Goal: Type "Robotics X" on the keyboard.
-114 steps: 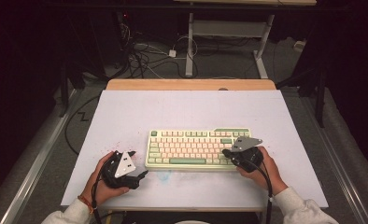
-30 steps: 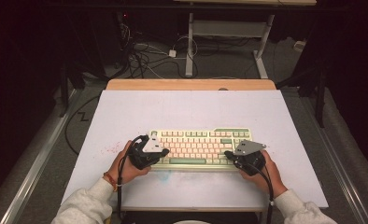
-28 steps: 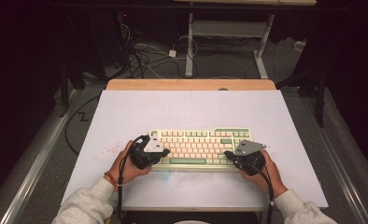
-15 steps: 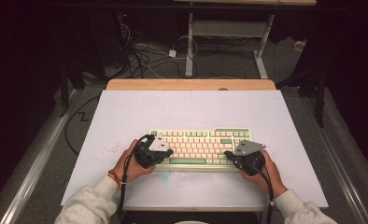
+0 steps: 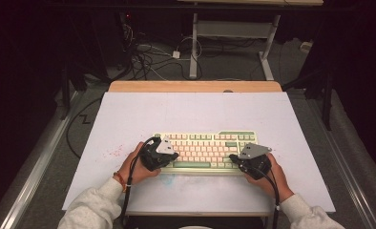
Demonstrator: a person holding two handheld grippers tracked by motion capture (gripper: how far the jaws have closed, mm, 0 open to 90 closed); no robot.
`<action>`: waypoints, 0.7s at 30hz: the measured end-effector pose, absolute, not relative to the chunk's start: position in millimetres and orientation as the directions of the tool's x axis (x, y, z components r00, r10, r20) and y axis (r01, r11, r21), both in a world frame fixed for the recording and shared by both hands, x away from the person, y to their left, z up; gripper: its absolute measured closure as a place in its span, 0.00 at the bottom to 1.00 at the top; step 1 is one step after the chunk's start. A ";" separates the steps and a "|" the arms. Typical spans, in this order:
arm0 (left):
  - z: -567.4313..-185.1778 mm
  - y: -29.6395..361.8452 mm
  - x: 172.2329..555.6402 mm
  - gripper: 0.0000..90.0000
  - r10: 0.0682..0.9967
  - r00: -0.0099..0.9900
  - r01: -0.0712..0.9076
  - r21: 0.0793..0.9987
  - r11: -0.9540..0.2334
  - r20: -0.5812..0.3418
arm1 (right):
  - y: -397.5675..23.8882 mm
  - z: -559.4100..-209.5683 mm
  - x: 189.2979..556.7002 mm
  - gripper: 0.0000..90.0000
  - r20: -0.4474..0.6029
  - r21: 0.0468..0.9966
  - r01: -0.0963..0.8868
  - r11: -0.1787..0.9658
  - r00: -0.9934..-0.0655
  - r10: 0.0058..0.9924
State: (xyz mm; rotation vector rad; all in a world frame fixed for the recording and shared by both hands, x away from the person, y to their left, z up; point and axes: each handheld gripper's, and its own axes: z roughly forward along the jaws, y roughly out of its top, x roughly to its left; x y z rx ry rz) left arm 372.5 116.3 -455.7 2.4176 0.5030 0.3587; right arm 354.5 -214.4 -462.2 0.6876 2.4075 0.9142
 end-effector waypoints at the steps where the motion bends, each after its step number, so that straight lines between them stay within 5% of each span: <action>1: -455.6 116.3 372.8 0.98 0.437 0.890 0.264 0.636 -0.725 0.129 | -214.4 -462.2 354.5 1.00 -0.247 0.703 0.282 0.653 -0.763 0.597; 21: -458.1 114.9 372.4 0.98 0.434 0.891 0.262 0.630 -0.731 0.133 | -214.6 -461.9 354.5 1.00 -0.249 0.701 0.282 0.655 -0.764 0.596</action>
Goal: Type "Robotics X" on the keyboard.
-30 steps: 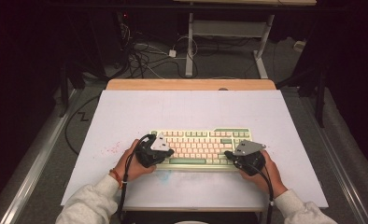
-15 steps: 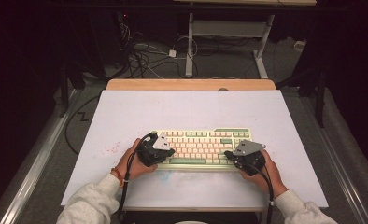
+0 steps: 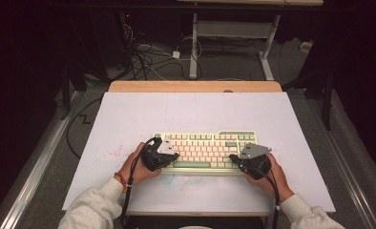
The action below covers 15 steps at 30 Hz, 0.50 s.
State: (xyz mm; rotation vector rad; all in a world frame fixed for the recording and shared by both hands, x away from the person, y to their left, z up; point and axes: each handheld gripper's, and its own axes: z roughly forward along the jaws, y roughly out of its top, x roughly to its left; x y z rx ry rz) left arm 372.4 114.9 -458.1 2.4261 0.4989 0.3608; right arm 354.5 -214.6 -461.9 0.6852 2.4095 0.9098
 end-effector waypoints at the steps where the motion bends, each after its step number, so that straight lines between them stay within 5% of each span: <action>1: -457.5 114.9 372.1 0.98 0.434 0.891 0.262 0.630 -0.731 0.134 | -214.8 -462.0 354.6 1.00 -0.250 0.701 0.280 0.656 -0.765 0.594; 15: -453.6 116.3 370.7 0.97 0.444 0.883 0.252 0.644 -0.722 0.153 | -214.5 -461.1 354.8 1.00 -0.248 0.700 0.283 0.656 -0.765 0.594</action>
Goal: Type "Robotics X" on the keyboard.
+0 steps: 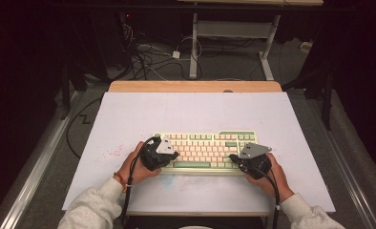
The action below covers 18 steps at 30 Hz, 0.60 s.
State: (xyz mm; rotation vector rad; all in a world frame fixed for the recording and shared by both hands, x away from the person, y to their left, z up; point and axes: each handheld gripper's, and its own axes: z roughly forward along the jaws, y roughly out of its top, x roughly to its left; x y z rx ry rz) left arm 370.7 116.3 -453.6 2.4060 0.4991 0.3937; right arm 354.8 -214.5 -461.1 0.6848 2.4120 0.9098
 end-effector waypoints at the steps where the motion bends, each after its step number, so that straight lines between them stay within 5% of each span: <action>1: -453.2 116.6 370.8 0.97 0.444 0.882 0.249 0.645 -0.722 0.156 | -214.1 -461.1 353.8 1.00 -0.259 0.701 0.274 0.658 -0.763 0.593; 18: -447.0 122.4 368.7 0.74 0.508 0.835 0.234 0.700 -0.675 0.211 | -212.7 -446.3 354.7 0.97 -0.266 0.754 0.247 0.609 -0.733 0.626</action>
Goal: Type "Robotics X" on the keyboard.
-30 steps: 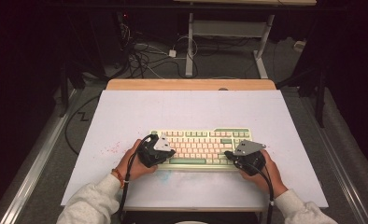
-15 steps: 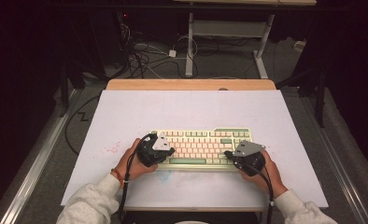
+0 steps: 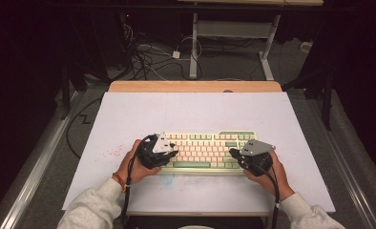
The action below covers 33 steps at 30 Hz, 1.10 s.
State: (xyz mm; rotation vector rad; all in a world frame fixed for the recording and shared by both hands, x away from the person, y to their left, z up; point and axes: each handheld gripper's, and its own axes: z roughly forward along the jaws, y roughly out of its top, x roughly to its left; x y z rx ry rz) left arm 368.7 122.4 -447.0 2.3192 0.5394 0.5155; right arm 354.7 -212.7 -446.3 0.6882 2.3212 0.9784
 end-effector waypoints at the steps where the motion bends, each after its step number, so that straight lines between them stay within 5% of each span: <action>1: -446.8 122.5 368.5 0.73 0.513 0.830 0.233 0.702 -0.673 0.217 | -212.4 -445.6 354.8 0.96 -0.268 0.754 0.244 0.610 -0.733 0.625; 18: -445.3 124.0 368.0 0.39 0.598 0.763 0.242 0.751 -0.615 0.244 | -211.1 -439.6 359.7 0.60 -0.259 0.794 0.249 0.555 -0.687 0.679; 27: -445.8 123.8 367.9 0.22 0.606 0.761 0.239 0.766 -0.596 0.234 | -208.9 -441.0 362.7 0.29 -0.264 0.812 0.257 0.524 -0.638 0.723; 33: -448.4 121.5 366.5 0.18 0.605 0.759 0.236 0.764 -0.600 0.241 | -206.8 -442.2 364.3 0.20 -0.269 0.814 0.265 0.516 -0.615 0.741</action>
